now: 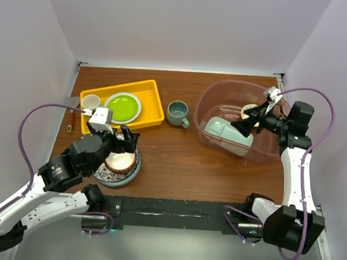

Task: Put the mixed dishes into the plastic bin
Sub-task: Pick up the bowl from the center of the board.

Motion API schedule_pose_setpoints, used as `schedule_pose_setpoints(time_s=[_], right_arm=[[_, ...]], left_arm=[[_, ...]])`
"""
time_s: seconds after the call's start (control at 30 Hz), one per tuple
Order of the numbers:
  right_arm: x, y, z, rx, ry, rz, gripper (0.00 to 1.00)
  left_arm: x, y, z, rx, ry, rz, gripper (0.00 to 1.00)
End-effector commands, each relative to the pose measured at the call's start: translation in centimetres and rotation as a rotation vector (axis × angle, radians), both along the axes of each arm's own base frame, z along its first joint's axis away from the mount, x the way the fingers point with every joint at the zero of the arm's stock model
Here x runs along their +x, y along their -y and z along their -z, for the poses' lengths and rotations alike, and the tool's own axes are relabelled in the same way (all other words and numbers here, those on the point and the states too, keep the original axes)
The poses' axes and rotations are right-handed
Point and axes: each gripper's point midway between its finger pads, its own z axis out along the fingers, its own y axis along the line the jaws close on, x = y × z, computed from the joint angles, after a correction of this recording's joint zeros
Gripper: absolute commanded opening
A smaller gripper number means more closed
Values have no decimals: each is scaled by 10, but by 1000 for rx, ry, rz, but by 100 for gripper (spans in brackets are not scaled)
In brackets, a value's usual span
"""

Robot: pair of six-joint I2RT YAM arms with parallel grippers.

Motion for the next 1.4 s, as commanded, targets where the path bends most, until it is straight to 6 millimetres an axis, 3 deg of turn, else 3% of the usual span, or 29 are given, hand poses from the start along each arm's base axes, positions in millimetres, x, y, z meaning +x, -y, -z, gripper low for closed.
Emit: schedule_pose_setpoints(time_s=[0.0, 0.2, 0.6, 0.73, 0.97, 1.37], right_arm=[[-4, -4, -15, -2, 57, -34, 98], [-4, -4, -15, 1, 53, -34, 98], [-3, -3, -13, 4, 42, -27, 98], [-3, -3, -13, 6, 39, -30, 98], [-3, -3, -13, 4, 39, -27, 98], [-2, -2, -13, -1, 32, -20, 98]], left_arm=[[-12, -8, 3, -73, -108, -45, 100], [-23, -20, 21, -87, -252, -139, 100], [-40, -34, 50, 75, -451, -203, 100], [-45, -41, 68, 134, -508, -242, 98], [-48, -42, 115, 284, -625, -294, 91], [-50, -63, 134, 230, -626, -496, 85]])
